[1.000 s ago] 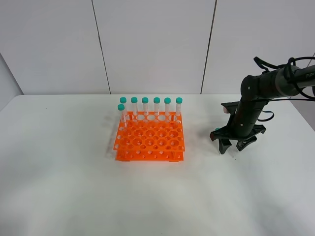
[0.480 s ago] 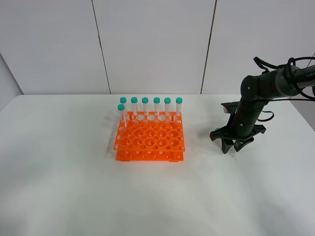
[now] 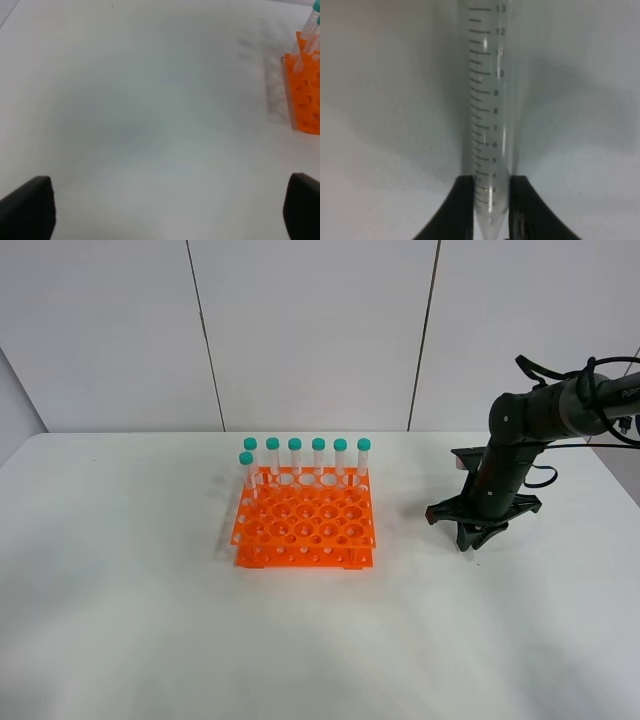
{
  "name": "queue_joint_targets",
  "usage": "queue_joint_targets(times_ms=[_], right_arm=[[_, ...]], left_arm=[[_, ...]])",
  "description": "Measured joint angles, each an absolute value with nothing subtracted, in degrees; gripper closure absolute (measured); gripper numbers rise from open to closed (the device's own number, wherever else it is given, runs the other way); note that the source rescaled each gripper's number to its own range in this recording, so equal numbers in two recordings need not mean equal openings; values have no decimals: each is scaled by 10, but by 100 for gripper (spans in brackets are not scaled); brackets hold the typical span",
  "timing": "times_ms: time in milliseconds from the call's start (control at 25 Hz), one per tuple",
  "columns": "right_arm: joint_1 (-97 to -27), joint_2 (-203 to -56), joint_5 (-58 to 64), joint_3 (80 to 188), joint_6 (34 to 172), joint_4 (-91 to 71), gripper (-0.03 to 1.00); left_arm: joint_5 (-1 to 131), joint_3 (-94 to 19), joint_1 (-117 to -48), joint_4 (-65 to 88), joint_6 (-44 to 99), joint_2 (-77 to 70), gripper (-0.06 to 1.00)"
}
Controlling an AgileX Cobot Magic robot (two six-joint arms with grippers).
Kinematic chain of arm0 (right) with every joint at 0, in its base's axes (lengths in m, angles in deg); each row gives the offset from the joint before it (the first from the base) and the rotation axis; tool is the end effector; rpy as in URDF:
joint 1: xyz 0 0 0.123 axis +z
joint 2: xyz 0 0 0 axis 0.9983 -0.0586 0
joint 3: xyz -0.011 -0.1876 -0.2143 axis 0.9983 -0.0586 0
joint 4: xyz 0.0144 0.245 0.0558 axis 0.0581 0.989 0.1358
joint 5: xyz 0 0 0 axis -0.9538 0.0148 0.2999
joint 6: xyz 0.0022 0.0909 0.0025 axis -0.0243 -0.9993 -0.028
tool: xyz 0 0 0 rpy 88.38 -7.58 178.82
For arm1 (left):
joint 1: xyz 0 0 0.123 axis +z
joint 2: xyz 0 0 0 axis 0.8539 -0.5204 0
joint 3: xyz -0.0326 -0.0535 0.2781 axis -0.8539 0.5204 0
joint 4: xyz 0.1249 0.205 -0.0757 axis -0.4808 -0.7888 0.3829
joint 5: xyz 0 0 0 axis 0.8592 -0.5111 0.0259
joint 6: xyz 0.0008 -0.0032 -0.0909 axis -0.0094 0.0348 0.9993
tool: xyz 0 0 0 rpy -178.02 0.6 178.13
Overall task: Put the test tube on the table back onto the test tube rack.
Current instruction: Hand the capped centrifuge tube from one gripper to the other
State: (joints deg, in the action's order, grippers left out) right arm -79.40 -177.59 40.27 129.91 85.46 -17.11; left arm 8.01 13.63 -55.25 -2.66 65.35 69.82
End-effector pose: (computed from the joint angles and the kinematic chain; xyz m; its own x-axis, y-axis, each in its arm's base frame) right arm 0.3873 0.0498 0.1103 -0.9756 -0.2116 -0.0588 -0.2120 0.9773 0.0014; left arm -0.0054 0.0012 0.2758 -0.4510 -0.0917 -0.8878 -0.1028 0.9934 -0.0504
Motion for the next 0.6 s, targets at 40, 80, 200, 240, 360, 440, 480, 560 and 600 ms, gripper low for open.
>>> queue_joint_targets(times_ms=[40, 80, 200, 240, 360, 440, 480, 560, 600], right_arm=[[-794, -1776, 403, 1299, 855, -171, 96], [-794, -1776, 403, 1299, 855, -171, 96], [-794, -1776, 404, 1299, 855, -172, 96], [-794, -1775, 405, 1299, 855, -172, 96], [-794, -1762, 417, 1304, 857, -173, 96], [-794, -1750, 438, 1318, 860, -176, 96], [-794, -1746, 447, 1325, 863, -173, 96], [-794, -1736, 468, 1342, 872, -176, 96], [-794, -1731, 476, 1349, 873, -176, 96]], left_arm=[[80, 136, -553, -27, 654, 698, -6], [80, 136, -553, -27, 654, 698, -6], [80, 136, -553, -27, 654, 698, -6], [80, 136, -553, -27, 654, 698, -6], [80, 136, -553, -27, 654, 698, -6], [80, 136, -553, -27, 654, 698, -6], [80, 136, -553, -27, 654, 698, -6], [80, 136, -553, -27, 654, 698, -6], [80, 136, -553, -27, 654, 698, -6]])
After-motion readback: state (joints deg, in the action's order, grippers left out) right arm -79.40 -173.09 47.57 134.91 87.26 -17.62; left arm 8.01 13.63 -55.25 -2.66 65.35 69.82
